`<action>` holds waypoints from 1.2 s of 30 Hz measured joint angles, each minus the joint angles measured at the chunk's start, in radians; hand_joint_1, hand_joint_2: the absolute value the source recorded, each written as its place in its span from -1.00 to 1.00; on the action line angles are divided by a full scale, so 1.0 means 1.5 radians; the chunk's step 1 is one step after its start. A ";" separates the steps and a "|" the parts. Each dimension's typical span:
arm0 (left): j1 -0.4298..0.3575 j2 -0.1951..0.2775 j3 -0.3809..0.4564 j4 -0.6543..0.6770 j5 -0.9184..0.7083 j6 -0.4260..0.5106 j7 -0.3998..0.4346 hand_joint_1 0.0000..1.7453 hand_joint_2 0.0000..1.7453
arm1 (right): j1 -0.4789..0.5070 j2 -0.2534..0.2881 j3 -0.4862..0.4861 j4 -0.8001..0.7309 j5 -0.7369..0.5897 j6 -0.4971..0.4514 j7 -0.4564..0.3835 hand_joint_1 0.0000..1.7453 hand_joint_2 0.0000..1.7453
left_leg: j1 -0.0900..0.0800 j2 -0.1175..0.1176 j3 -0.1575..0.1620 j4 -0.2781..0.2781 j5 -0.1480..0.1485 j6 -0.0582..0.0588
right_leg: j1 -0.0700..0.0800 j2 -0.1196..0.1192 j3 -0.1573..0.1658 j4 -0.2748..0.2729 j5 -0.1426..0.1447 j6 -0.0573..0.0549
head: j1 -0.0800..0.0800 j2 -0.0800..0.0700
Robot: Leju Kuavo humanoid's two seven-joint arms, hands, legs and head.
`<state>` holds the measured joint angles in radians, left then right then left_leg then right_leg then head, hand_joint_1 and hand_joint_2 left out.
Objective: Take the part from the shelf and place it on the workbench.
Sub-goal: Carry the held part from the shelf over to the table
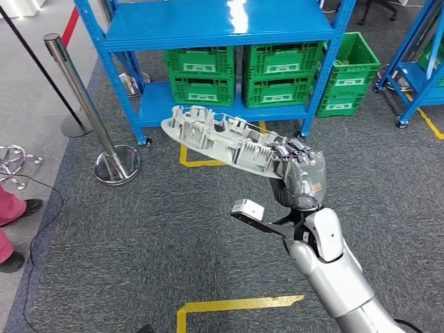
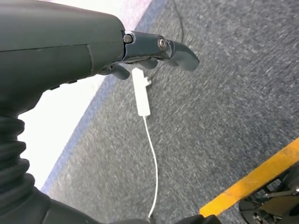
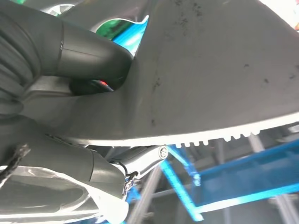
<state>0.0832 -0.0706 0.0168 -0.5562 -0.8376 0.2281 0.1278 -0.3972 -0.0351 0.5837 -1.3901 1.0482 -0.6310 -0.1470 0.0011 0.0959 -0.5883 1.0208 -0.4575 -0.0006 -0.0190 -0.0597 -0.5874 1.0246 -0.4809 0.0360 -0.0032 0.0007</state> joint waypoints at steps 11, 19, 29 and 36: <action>0.001 0.002 0.000 0.000 0.000 -0.001 -0.001 -1.00 1.00 | -0.001 0.001 -0.001 0.002 0.001 0.002 -0.002 1.00 1.00 | 0.008 -0.105 -0.015 0.057 -0.017 0.009 | 0.004 0.097 -0.006 0.001 0.009 -0.020 | -0.002 0.000; -0.003 0.000 -0.001 0.001 0.000 -0.001 -0.003 -1.00 1.00 | -0.003 0.001 -0.003 0.006 0.017 -0.001 -0.004 1.00 1.00 | 0.011 -0.080 0.003 0.002 -0.007 0.018 | 0.004 0.056 -0.066 0.085 -0.032 0.010 | 0.003 0.000; -0.008 0.000 -0.006 0.002 0.002 0.001 -0.003 -1.00 1.00 | -0.013 0.001 -0.010 0.011 0.037 -0.006 0.006 1.00 1.00 | -0.001 -0.006 0.000 0.004 -0.006 0.010 | 0.017 -0.003 0.000 -0.005 0.003 -0.006 | 0.004 0.000; -0.011 0.003 -0.011 0.004 0.005 0.000 -0.003 -1.00 1.00 | -0.013 0.001 -0.019 0.014 0.043 -0.012 0.009 1.00 1.00 | 0.004 -0.057 -0.057 0.158 -0.097 -0.007 | 0.009 0.044 -0.003 -0.015 0.018 -0.027 | 0.000 0.000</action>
<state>0.0662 -0.0667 0.0007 -0.5503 -0.8306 0.2287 0.1234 -0.4170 -0.0330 0.5551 -1.3694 1.1123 -0.6482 -0.1340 0.0069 0.0111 -0.6742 1.2586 -0.6025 -0.0105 -0.0060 0.0063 -0.5912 1.0017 -0.4542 -0.0047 -0.0029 0.0004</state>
